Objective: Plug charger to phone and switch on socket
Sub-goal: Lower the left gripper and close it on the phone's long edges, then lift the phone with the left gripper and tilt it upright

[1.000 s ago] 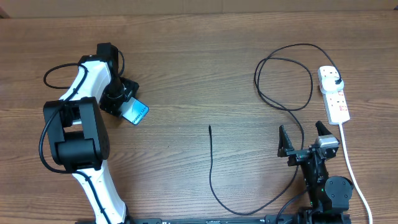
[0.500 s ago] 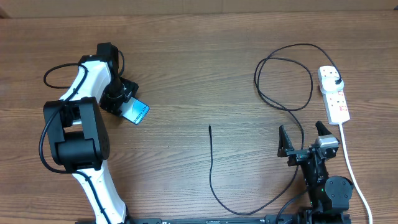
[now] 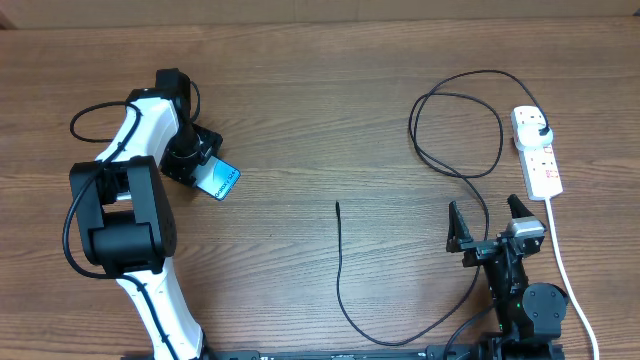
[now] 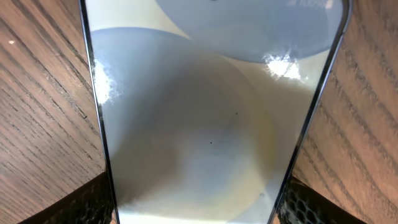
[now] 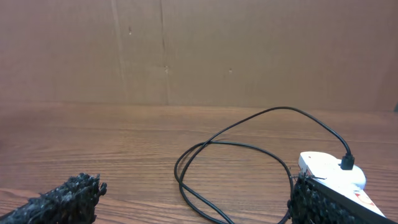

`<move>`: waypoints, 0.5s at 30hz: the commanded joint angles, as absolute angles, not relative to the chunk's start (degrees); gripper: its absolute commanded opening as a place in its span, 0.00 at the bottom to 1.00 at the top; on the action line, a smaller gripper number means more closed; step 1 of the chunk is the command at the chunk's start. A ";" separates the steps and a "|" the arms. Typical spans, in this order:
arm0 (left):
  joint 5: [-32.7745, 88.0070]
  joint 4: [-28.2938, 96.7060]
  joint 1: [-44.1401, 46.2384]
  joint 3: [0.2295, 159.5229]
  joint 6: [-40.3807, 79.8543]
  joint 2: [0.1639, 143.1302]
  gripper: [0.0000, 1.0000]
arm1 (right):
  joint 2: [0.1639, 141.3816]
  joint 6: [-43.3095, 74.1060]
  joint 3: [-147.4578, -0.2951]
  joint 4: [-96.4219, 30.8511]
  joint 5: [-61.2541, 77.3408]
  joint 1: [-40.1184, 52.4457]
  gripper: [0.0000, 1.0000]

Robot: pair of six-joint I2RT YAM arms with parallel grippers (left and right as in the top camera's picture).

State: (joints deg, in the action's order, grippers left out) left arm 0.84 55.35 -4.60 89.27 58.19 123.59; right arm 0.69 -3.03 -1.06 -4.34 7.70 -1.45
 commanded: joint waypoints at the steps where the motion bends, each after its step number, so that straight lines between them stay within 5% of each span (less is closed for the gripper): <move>1: 2.46 55.05 -4.86 86.98 58.70 126.43 0.04 | 0.16 -3.07 -0.45 -4.14 8.19 -1.19 1.00; 15: 4.51 59.59 -4.86 94.21 55.53 126.41 0.04 | 0.16 -3.07 -0.45 -4.14 8.19 -1.19 1.00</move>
